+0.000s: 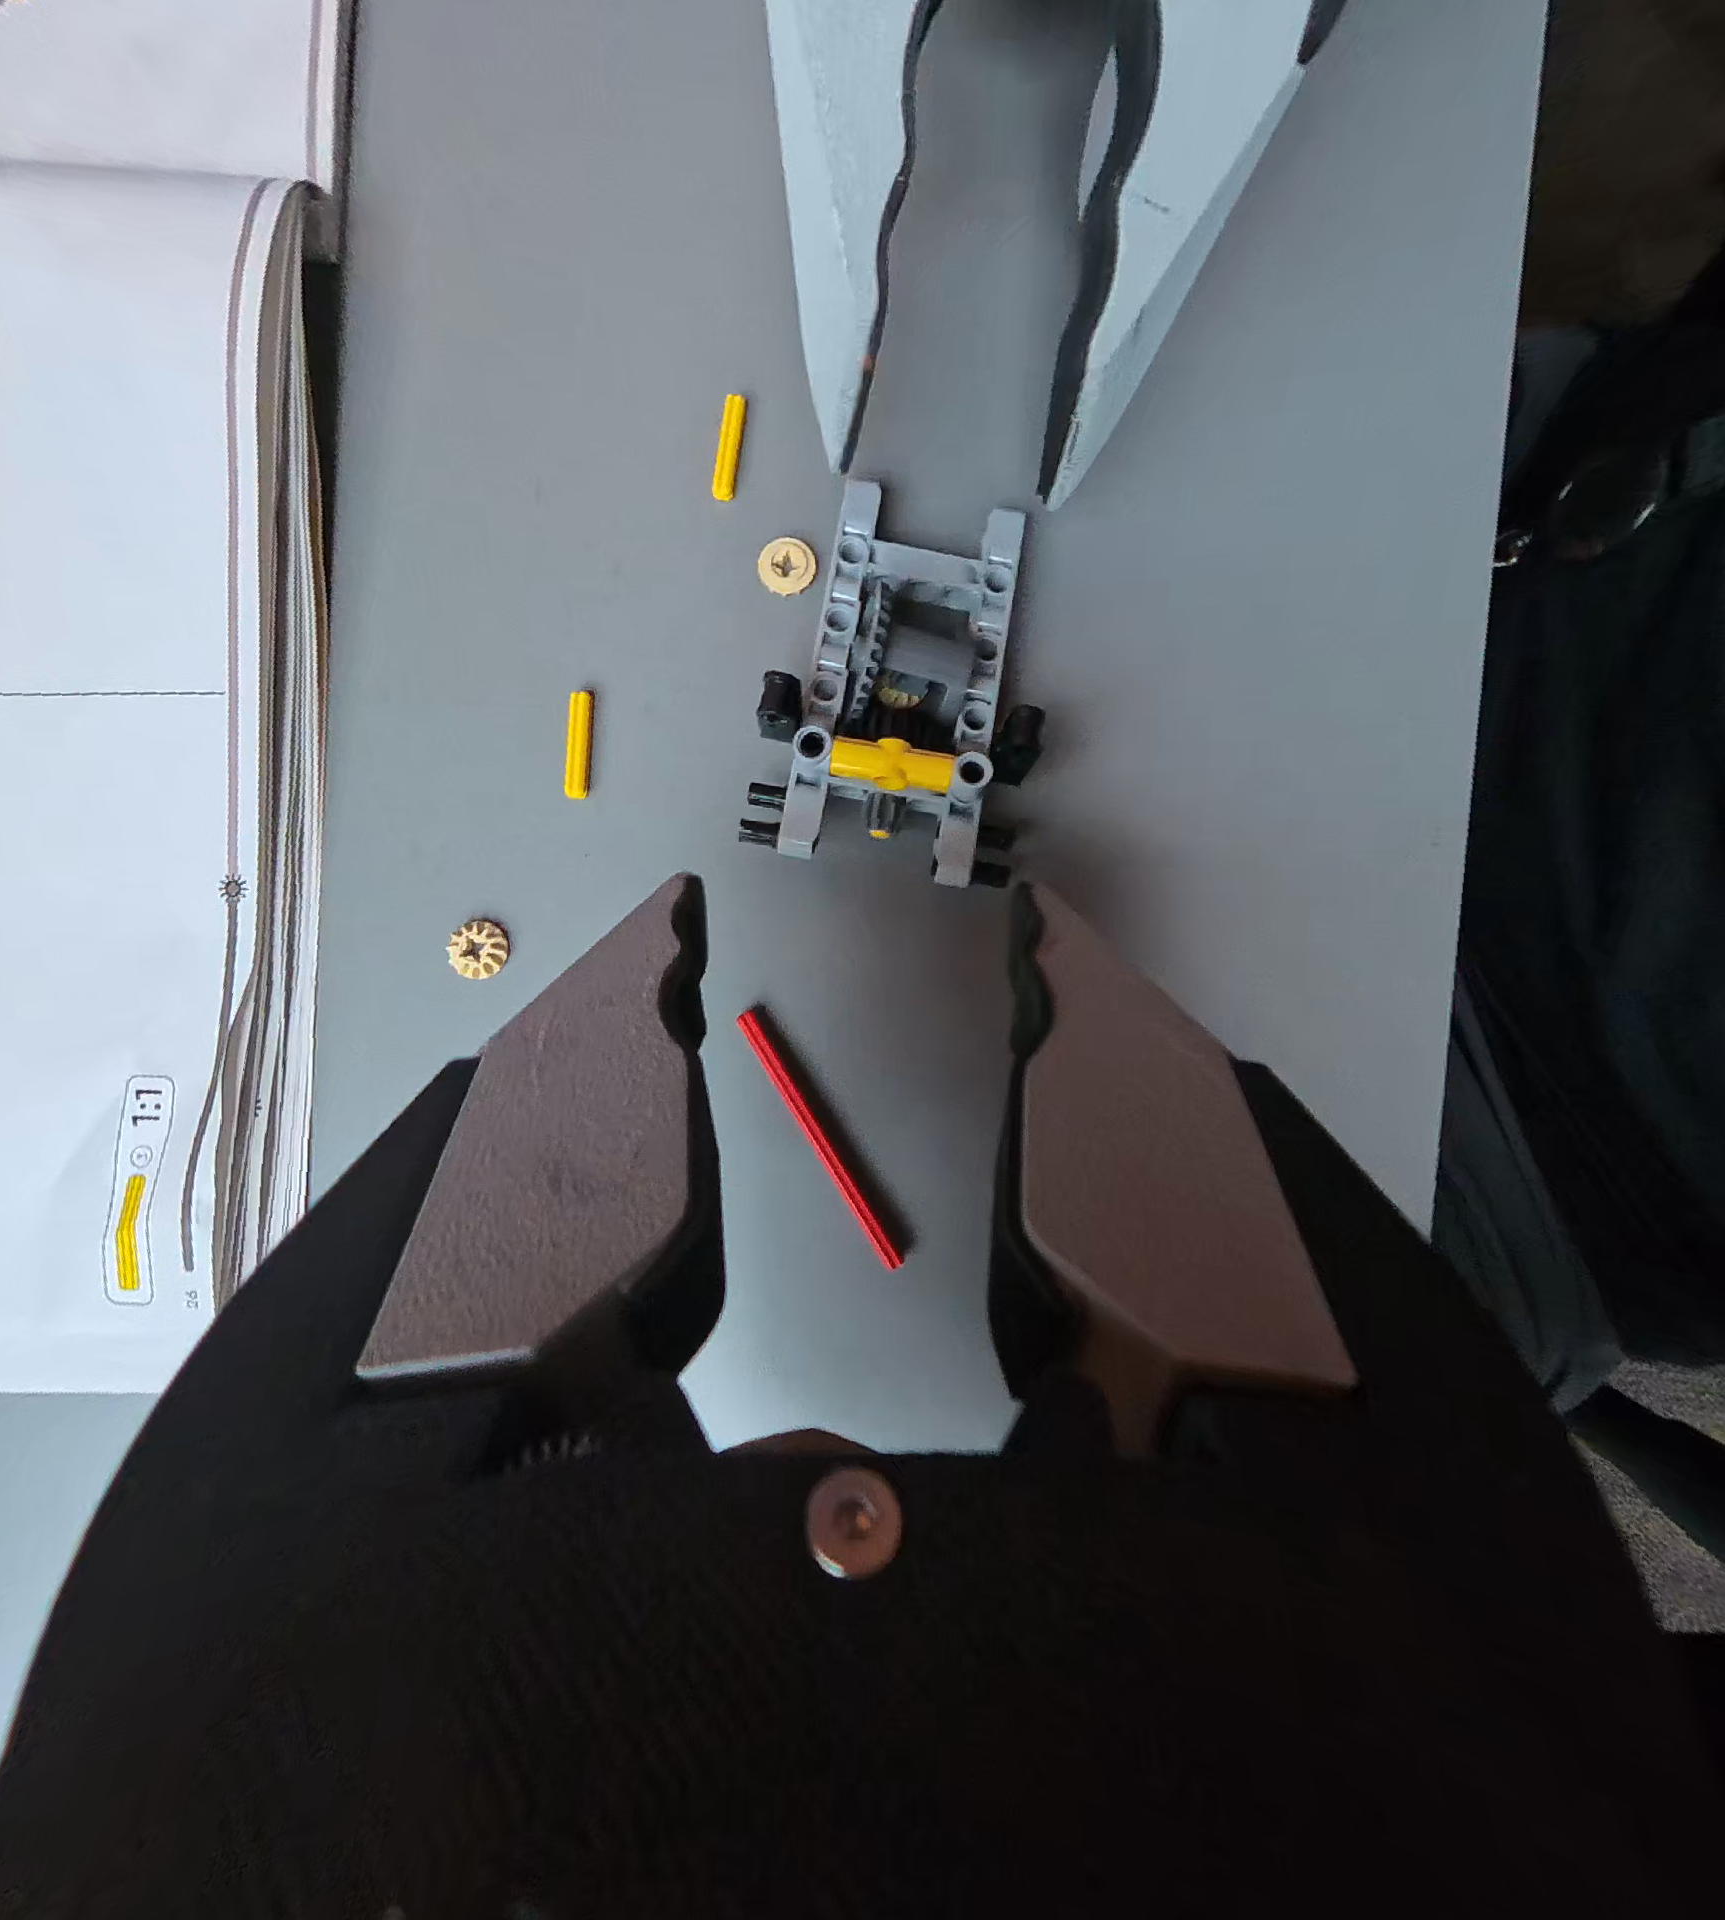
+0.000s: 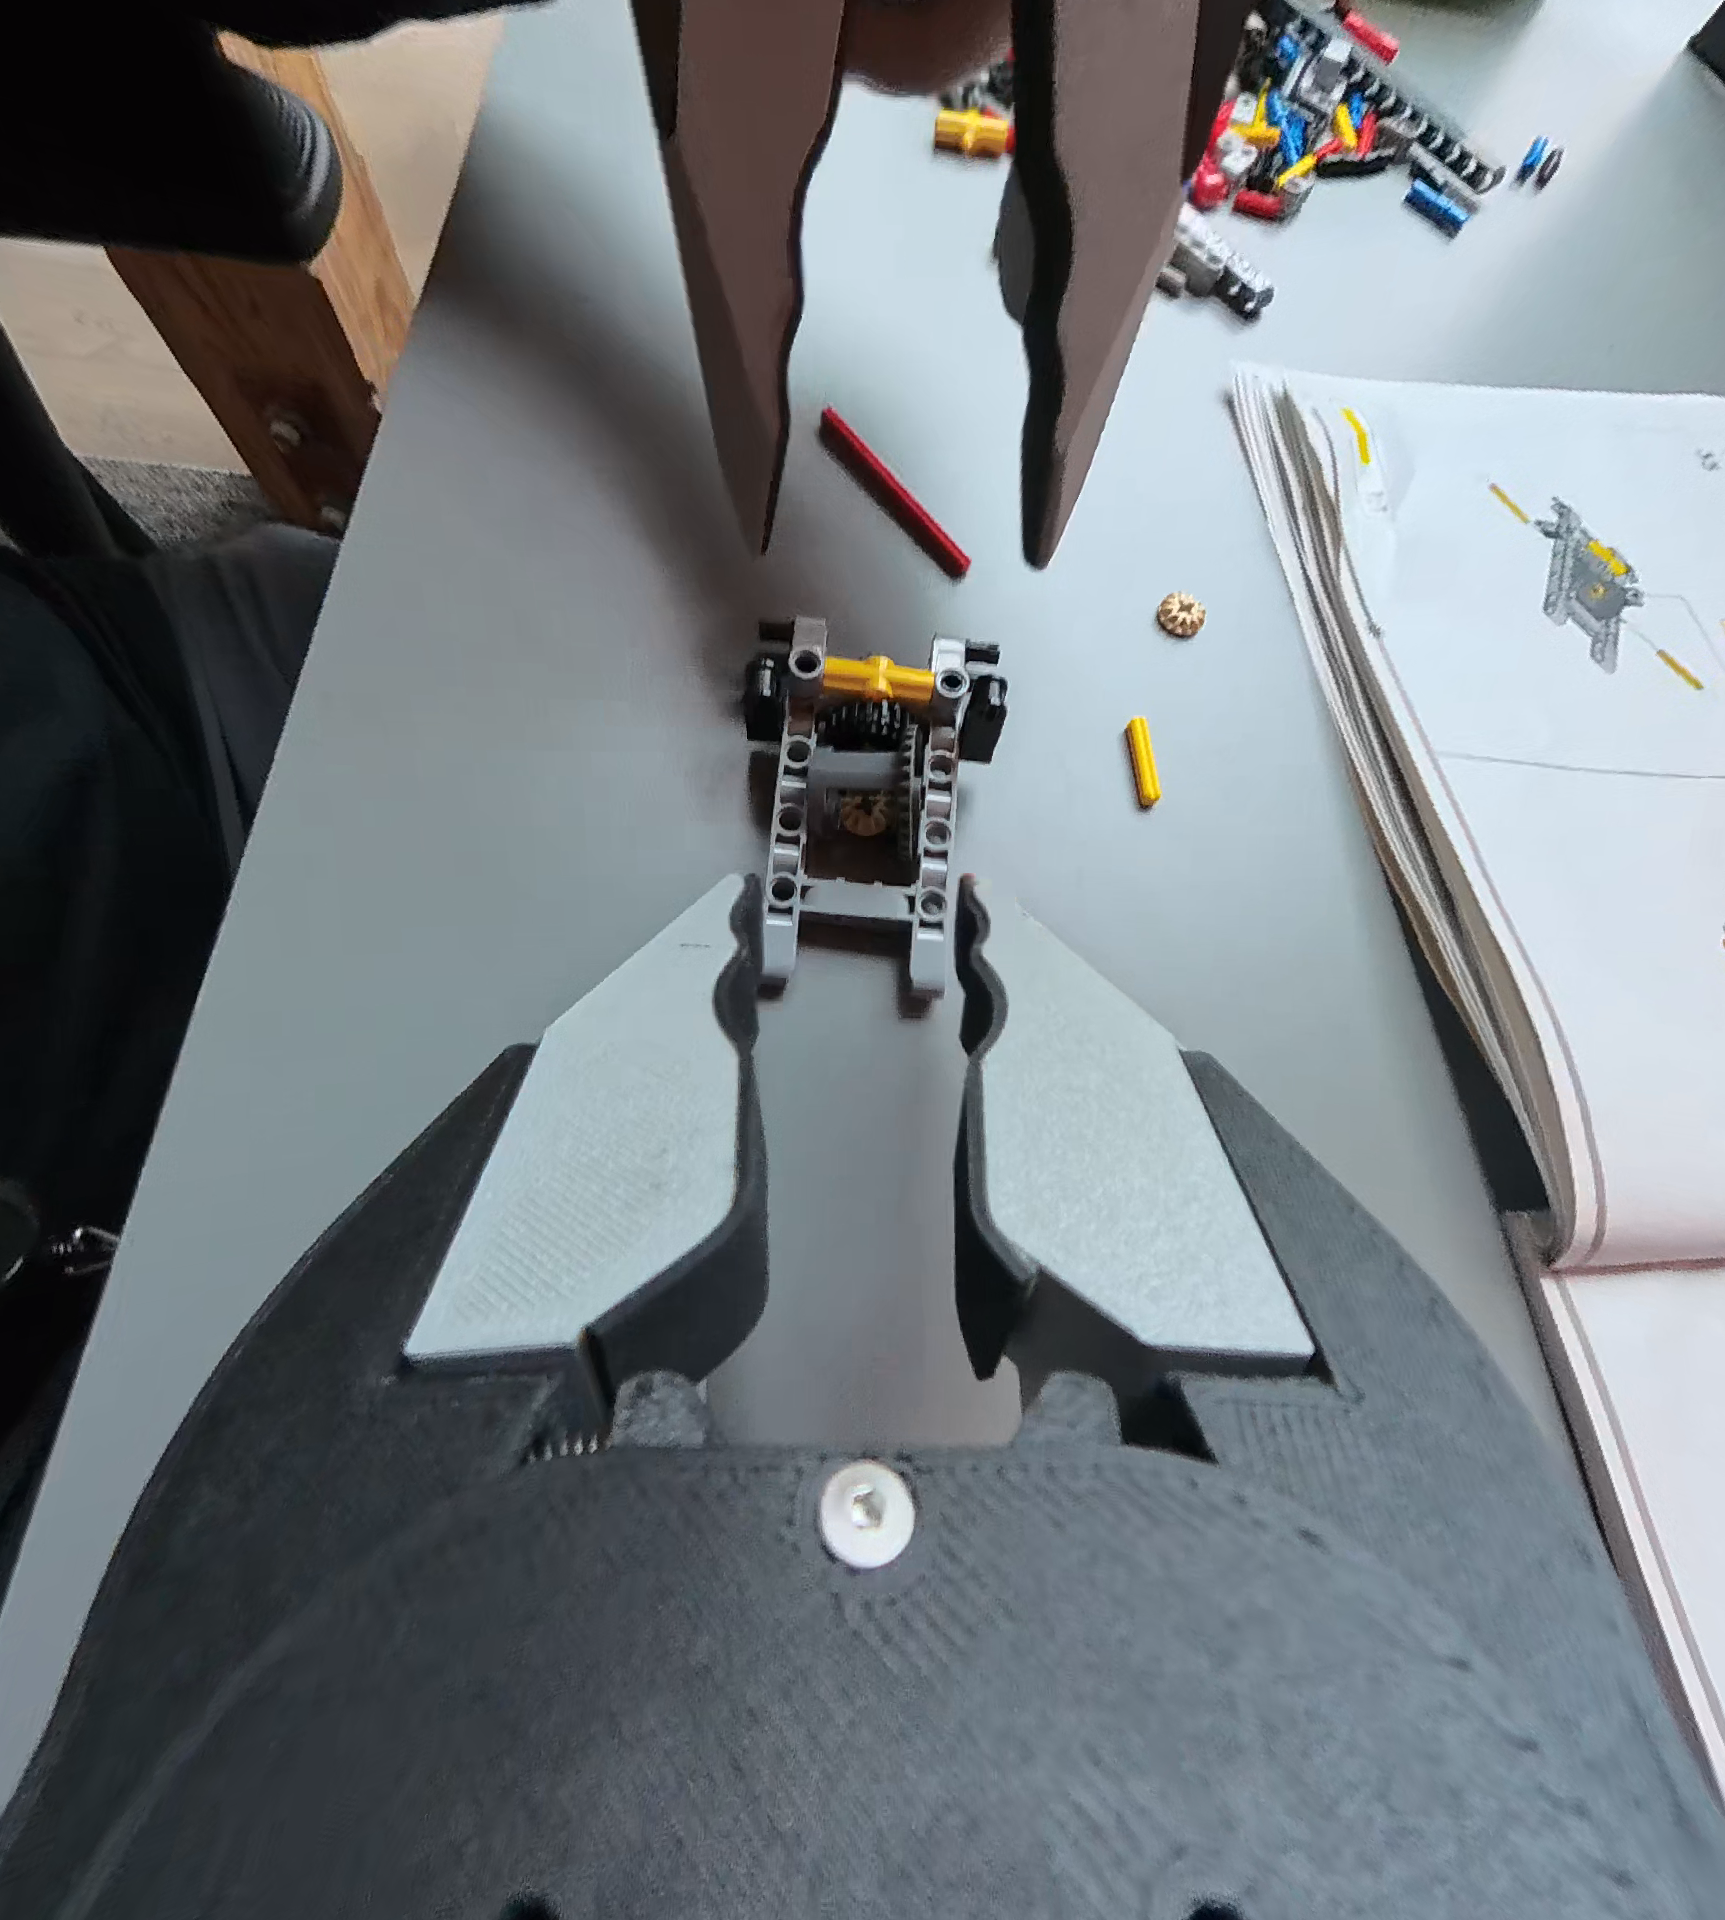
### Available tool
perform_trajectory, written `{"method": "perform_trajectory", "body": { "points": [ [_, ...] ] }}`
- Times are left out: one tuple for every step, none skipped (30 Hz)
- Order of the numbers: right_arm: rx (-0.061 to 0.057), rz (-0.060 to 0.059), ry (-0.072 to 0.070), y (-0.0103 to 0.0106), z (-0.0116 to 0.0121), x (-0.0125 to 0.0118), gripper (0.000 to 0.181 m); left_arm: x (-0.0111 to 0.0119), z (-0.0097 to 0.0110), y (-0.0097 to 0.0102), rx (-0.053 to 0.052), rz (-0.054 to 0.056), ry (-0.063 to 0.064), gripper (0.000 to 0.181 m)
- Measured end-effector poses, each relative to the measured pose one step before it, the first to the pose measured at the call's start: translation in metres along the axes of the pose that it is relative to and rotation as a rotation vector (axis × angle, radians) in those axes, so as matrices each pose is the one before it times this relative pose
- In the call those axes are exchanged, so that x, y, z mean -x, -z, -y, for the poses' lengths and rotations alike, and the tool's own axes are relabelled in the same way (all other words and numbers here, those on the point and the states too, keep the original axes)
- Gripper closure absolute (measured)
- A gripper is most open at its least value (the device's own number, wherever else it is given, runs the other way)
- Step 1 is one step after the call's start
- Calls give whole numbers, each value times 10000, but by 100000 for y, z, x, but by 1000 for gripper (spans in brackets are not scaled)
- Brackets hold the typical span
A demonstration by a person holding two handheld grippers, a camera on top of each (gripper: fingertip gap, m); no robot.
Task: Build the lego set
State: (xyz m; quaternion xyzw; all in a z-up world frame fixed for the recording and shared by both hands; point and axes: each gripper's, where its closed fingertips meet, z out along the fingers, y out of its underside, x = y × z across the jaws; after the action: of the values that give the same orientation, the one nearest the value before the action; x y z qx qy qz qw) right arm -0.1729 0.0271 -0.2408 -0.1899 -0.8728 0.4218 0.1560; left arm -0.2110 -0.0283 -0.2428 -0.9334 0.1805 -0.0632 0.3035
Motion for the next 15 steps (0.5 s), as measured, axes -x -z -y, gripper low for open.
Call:
{"method": "perform_trajectory", "body": {
  "points": [
    [-56,-11,-53,-137,224,0,149,-42,-147,-167,86,-13,-53,124],
    [-9,-6,-38,-211,141,35,149,-1,-204,-182,73,-37,8,123],
    [22,-30,1,-234,88,29,149,-45,-156,-186,15,-83,43,122],
    [44,-84,28,-214,46,-46,150,-13,-73,-167,-39,-71,37,122],
    [41,-96,54,-177,50,-65,154,28,-8,-154,-70,-44,2,122],
    [33,-71,75,-134,28,-42,158,-8,25,-141,-74,-48,-40,122],
    [38,-26,72,-102,-5,-9,159,28,-11,-131,-26,-29,-44,122],
    [36,-33,45,-60,-31,-51,161,2,-26,-133,16,-44,-35,122],
    [23,-43,23,-25,-32,-112,163,-66,-17,-130,20,-77,-42,122],
    [-10,-35,-9,13,3,-148,166,-107,25,-109,7,-75,-57,120],
    [-27,1,-43,13,9,-119,167,-41,29,-100,3,-19,-76,120],
    [-18,17,-59,9,16,-100,167,30,14,-78,11,29,-74,120],
    [-2,2,-43,-17,1,-110,167,21,-3,-79,18,10,-54,120],
    [10,-11,-10,-27,8,-101,169,-38,16,-88,4,-38,-33,119],
    [15,-10,16,-43,14,-57,171,-17,39,-86,-13,-26,-15,119]
  ]
}}
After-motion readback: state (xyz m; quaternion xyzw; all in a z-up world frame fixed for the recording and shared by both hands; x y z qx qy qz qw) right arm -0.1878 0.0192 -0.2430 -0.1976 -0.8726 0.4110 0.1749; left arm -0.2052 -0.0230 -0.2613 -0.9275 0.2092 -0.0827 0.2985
